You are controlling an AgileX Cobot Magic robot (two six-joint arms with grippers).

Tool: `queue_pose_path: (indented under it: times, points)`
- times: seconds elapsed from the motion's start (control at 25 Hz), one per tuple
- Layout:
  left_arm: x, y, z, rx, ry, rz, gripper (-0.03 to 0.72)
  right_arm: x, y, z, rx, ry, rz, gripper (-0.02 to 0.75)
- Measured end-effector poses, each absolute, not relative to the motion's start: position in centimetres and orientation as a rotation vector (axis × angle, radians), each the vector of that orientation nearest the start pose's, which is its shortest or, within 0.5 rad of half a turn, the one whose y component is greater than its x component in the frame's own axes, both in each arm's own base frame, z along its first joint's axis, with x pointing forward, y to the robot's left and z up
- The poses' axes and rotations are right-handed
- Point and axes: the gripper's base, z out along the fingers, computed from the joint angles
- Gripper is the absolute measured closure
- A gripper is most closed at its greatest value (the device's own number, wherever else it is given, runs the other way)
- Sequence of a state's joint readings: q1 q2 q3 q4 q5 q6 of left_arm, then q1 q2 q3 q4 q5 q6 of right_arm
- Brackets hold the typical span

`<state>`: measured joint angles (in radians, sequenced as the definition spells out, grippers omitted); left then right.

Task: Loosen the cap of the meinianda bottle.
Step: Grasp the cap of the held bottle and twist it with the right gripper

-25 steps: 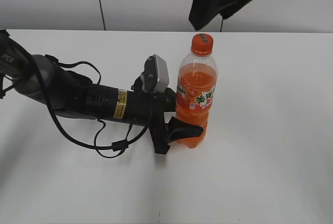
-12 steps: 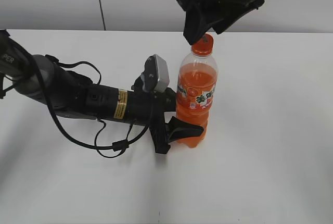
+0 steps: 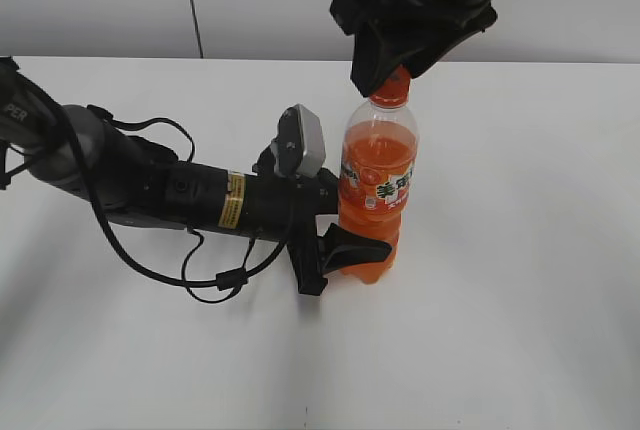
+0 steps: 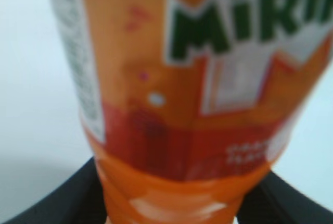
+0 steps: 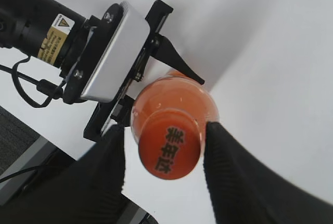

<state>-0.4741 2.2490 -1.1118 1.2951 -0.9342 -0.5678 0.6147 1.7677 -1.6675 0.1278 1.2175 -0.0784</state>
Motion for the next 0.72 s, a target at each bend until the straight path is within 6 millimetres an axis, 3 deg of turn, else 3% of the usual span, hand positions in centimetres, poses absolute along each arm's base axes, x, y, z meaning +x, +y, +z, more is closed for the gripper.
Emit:
queue_pose_path:
  times: [0.16,0.72]
  points:
    - [31.96,-24.31,7.50,1.422,1.576,-0.940,0.279,29.98,22.45,32.60,-0.931,2.674,0.297,0.446]
    - [31.98,-24.31,7.50,1.419,1.578,-0.939,0.279,30.23,22.63,32.36,-0.936,2.675,0.295,0.469]
